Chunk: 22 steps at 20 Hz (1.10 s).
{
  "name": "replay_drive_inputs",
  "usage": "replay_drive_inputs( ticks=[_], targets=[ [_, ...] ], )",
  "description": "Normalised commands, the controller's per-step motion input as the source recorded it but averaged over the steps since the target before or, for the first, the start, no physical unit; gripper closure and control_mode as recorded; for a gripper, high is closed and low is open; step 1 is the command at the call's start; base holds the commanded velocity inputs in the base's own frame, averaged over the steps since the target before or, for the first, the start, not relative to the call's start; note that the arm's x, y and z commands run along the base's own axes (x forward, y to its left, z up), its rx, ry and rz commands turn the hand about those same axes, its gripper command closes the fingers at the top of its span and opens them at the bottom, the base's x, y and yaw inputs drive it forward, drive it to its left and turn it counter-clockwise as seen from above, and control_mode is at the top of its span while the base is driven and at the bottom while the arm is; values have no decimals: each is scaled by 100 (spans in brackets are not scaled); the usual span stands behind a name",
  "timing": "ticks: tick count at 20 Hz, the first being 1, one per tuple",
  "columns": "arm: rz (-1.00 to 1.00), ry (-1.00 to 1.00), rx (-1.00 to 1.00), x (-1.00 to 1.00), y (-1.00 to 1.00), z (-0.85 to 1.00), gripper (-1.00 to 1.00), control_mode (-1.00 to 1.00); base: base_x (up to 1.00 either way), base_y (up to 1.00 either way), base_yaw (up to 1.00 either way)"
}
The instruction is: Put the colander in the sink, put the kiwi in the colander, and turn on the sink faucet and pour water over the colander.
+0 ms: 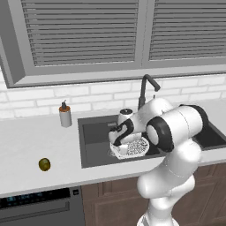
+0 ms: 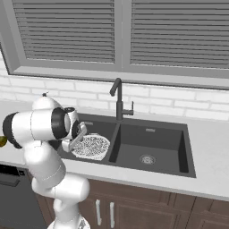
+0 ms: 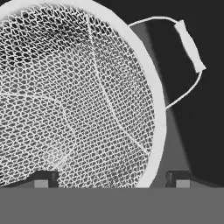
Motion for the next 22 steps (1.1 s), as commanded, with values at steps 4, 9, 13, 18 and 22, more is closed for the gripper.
replay_drive_inputs(
  ticks=[4, 9, 13, 18, 22],
  targets=[
    [0, -8, 0, 0, 3, 100, -100, -100, 0, 0, 0],
    [0, -1, 0, -5, 0, 100, -100, -100, 0, 0, 0],
    [21, -1, -3, -48, 3, 76, -100, -100, 0, 0, 0],
    [68, 0, -7, -40, 23, 14, -100, -100, 0, 0, 0],
    [98, 0, -7, -27, 29, 0, -100, -100, 0, 0, 0]
  ],
)
